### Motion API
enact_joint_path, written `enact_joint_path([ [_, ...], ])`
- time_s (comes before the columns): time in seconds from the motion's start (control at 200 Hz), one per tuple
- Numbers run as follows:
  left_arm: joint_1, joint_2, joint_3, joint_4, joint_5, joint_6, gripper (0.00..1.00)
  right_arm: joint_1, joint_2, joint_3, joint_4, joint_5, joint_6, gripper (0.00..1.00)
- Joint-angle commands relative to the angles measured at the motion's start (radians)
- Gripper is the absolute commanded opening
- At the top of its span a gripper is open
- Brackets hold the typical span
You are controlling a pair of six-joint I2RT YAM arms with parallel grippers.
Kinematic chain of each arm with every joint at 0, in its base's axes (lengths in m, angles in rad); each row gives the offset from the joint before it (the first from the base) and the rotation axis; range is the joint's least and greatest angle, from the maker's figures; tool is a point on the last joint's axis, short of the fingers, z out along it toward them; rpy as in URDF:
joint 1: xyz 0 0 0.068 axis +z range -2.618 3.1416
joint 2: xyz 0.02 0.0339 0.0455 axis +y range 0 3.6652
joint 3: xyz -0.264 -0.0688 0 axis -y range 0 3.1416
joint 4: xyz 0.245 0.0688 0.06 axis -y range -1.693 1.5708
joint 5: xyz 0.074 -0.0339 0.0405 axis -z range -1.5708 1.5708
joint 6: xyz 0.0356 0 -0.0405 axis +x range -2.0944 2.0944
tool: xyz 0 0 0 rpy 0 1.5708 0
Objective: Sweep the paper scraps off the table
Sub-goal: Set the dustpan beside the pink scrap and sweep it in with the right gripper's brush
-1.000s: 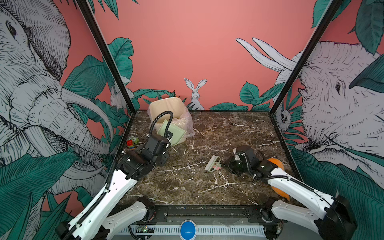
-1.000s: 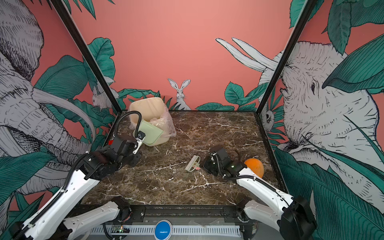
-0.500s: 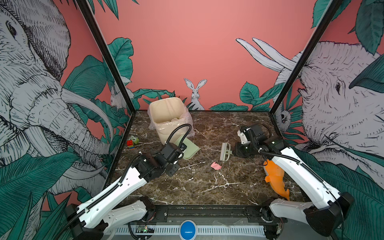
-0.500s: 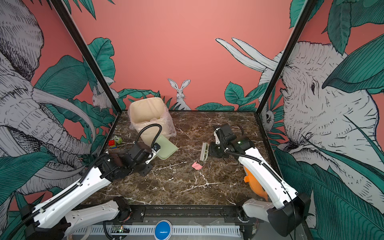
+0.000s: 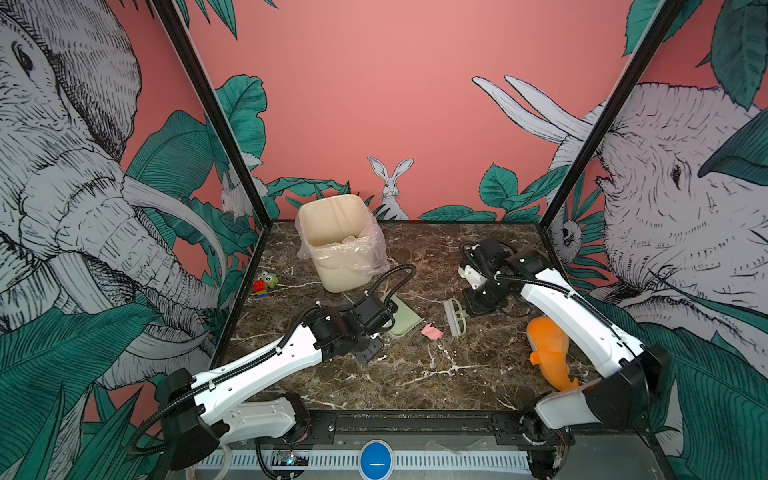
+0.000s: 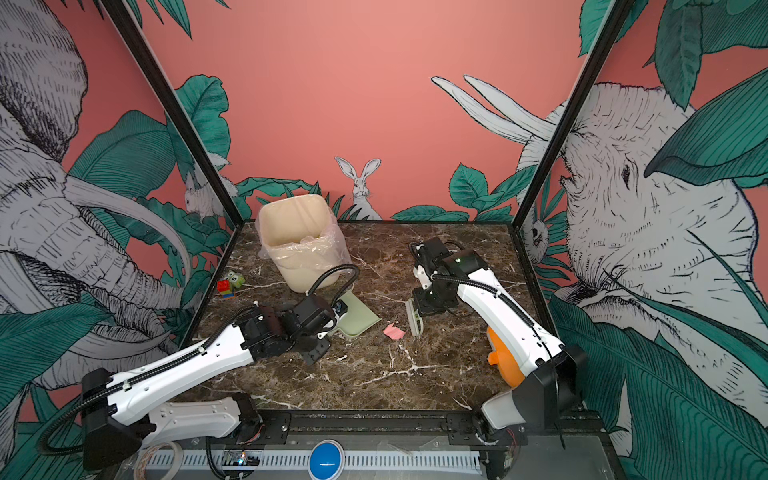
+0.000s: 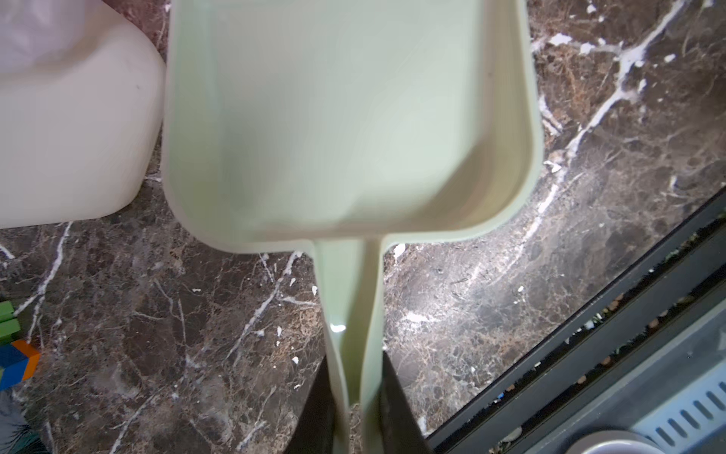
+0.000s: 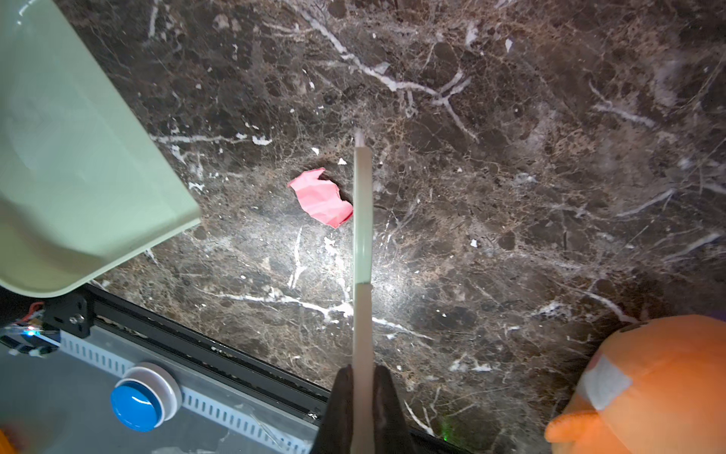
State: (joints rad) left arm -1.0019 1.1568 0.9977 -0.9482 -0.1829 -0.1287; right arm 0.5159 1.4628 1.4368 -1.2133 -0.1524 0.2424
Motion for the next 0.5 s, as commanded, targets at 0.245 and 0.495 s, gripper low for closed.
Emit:
enact_joint_path([
  [0.245,-0.088,0.147,-0.018,0.051,0.048,-0.060,0.12,0.001,0.131,0.167,-0.143,0.116,-0.140,0.00],
  [0.495,-0.105,0.177,-0.039,0.060,0.082,-0.059,0.12,0.039,0.249,0.231,-0.155,0.136,-0.165,0.00],
])
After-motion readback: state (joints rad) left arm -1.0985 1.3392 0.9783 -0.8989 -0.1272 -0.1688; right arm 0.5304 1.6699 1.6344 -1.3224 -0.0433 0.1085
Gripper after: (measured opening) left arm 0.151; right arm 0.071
